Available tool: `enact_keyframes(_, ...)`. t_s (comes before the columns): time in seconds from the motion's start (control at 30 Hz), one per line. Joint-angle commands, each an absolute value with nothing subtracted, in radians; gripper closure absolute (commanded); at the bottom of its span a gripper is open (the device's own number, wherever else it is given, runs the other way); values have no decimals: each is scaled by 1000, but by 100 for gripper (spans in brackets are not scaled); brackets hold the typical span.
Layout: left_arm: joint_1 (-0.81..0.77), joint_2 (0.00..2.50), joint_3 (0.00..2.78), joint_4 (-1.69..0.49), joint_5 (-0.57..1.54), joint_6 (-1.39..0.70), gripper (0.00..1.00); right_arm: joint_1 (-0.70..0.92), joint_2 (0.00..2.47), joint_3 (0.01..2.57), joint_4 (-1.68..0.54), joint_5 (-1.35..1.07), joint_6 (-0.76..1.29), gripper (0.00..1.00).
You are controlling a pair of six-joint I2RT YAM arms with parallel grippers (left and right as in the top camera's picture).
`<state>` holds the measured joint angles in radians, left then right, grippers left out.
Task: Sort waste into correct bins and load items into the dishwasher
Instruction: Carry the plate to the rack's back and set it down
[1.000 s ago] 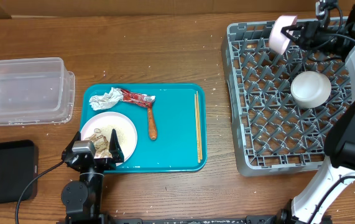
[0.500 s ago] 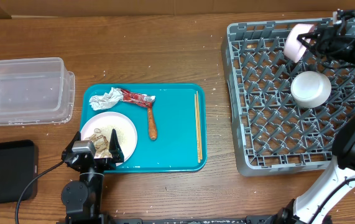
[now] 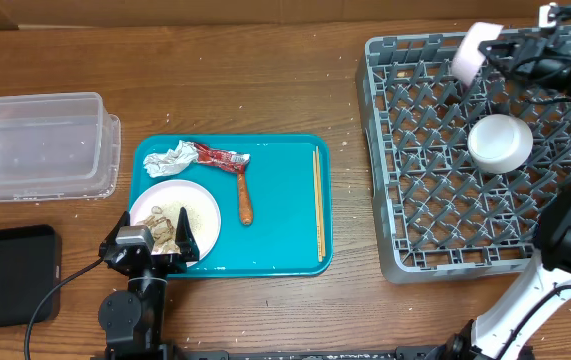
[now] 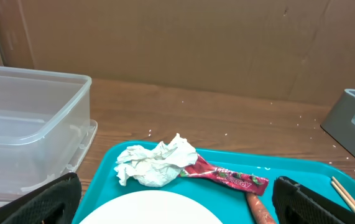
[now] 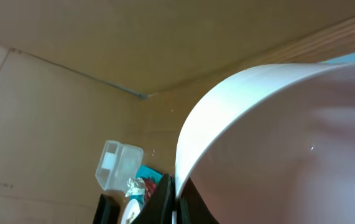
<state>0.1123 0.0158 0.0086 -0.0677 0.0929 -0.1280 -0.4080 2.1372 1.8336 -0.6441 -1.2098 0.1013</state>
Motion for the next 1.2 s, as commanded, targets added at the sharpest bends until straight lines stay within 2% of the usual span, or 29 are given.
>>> enact_keyframes(0.0, 116, 6, 5, -70, 94, -135, 0, -381, 2162, 1832, -640, -1129, 106, 96)
enact_keyframes(0.3, 116, 6, 5, -70, 94, -135, 0, -418, 2208, 1832, -649, -1055, 144, 95)
enact_keyframes(0.4, 116, 6, 5, -70, 94, -135, 0, -451, 2207, 1835, -656, -1055, 183, 88)
enact_keyframes(0.57, 116, 6, 5, -70, 94, -135, 0, -511, 2191, 1896, -757, -1023, 183, 81)
enact_keyframes(0.67, 116, 6, 5, -70, 94, -135, 0, -535, 2152, 1998, -898, -839, 175, 70)
enact_keyframes(0.7, 116, 6, 5, -70, 94, -135, 0, -540, 2139, 2051, -965, -743, 175, 56)
enact_keyframes(0.77, 116, 6, 5, -70, 94, -135, 0, -543, 2126, 2172, -1098, -555, 175, 40)
enact_keyframes(0.93, 116, 6, 5, -70, 94, -135, 0, -528, 2119, 2463, -1377, -206, 215, 30)
enact_keyframes(1.03, 116, 6, 5, -70, 94, -135, 0, -488, 2101, 2603, -1517, -205, 257, 23)
enact_keyframes(1.17, 116, 6, 5, -70, 94, -135, 0, -374, 2058, 2659, -1652, -311, 260, 16)
